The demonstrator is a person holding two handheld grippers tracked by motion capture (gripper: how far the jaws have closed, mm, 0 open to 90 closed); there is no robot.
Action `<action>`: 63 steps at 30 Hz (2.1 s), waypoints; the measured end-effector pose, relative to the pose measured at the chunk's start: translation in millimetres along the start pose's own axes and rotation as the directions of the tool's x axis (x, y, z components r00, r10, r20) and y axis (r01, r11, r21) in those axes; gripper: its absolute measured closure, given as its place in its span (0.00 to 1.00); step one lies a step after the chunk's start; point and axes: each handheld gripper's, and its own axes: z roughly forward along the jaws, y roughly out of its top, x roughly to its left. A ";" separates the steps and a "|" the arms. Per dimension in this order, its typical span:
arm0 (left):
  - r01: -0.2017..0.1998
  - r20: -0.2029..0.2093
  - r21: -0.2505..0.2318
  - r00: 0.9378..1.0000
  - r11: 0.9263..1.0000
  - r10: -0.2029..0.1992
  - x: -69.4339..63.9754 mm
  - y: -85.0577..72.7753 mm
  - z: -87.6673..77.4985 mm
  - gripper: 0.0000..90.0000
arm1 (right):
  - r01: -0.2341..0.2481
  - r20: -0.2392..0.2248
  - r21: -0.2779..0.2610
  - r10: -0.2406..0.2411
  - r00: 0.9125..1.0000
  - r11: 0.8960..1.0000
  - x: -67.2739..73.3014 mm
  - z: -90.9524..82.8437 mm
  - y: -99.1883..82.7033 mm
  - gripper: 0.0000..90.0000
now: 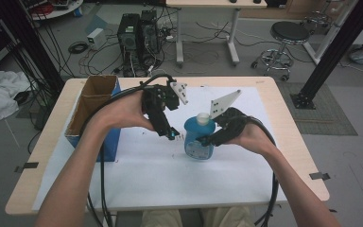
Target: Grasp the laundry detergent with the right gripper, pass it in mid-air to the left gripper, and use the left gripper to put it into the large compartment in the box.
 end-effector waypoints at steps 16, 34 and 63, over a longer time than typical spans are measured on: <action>-0.005 0.029 -0.006 1.000 1.000 0.005 0.9 19.2 27.8 0.17 | 0.036 -0.051 -0.014 -0.036 0.998 0.999 1.6 12.5 10.4 0.52; 0.004 0.057 0.003 0.998 1.000 -0.004 3.4 19.8 45.5 0.19 | 0.039 -0.065 -0.029 -0.041 0.997 0.999 3.2 14.0 10.8 0.52; 0.015 0.079 -0.010 0.997 1.000 -0.014 3.2 17.5 50.7 0.29 | 0.037 -0.073 -0.025 -0.038 0.997 0.999 4.3 18.2 9.0 0.52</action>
